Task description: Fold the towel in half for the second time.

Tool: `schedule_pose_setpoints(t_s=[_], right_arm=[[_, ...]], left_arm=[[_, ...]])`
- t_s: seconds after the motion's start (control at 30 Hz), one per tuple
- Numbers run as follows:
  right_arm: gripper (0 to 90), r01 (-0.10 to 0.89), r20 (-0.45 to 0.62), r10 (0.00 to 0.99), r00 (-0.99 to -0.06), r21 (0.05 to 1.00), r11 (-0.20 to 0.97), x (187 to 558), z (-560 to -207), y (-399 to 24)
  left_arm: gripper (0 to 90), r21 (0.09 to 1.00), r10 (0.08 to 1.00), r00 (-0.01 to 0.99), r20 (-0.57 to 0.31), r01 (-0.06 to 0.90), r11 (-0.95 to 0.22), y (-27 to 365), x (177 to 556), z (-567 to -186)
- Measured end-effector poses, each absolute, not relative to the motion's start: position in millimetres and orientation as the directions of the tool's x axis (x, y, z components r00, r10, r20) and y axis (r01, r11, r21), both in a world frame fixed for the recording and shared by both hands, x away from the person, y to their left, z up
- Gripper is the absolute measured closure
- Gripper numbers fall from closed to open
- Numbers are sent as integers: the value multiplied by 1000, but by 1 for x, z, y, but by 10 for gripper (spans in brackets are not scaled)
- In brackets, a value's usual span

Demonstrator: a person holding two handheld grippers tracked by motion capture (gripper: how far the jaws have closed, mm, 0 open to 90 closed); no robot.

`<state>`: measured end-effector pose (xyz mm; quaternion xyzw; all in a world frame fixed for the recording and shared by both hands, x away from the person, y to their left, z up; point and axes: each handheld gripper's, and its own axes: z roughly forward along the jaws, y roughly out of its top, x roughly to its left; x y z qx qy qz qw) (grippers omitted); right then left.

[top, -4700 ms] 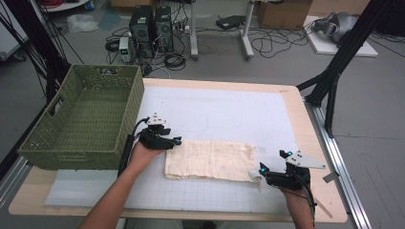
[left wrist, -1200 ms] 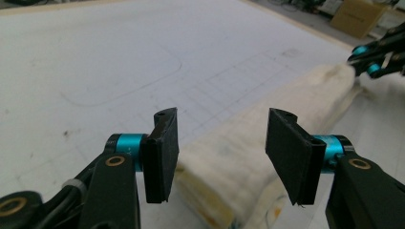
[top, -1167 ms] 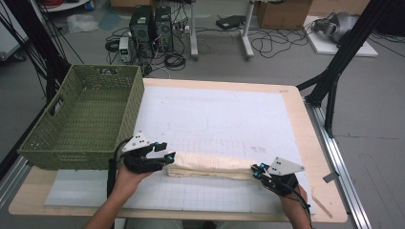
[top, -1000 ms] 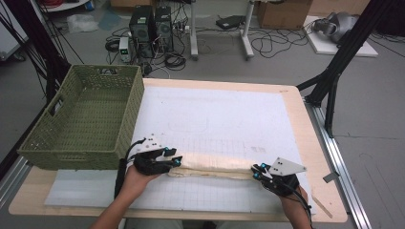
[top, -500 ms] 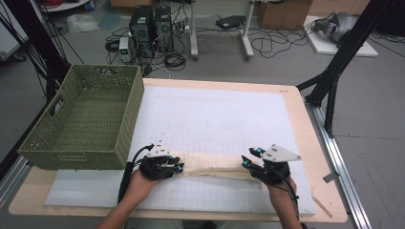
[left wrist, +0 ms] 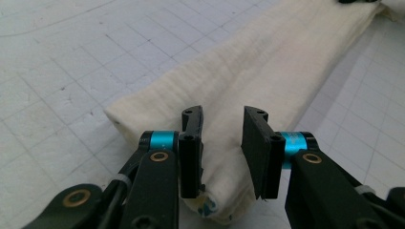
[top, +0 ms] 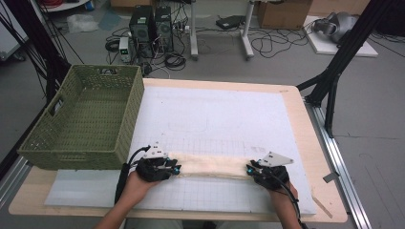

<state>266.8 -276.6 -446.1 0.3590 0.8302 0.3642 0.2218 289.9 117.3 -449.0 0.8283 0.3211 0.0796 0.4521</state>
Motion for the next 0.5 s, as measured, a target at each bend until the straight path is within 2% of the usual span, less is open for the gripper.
schedule_pose_setpoints(t_s=[0.13, 0.2, 0.27, 0.37, 0.5], right_arm=[[718, 440, -103, 769, -631, 769, 464, 263, -447, -283], [687, 437, -106, 771, -628, 772, 462, 263, -448, -281], [637, 428, -104, 773, -626, 782, 452, 262, -445, -282], [617, 394, -76, 782, -619, 831, 393, 257, -434, -284], [647, 369, -77, 759, -647, 839, 400, 253, -429, -281]], left_arm=[[683, 800, 607, 776, -171, 469, -374, 119, 289, -448], [646, 814, 611, 771, -179, 465, -348, 121, 289, -445], [605, 849, 621, 764, -177, 438, -296, 124, 289, -436], [594, 879, 635, 755, -162, 403, -255, 128, 293, -426], [638, 837, 645, 751, -139, 438, -329, 124, 299, -438]])
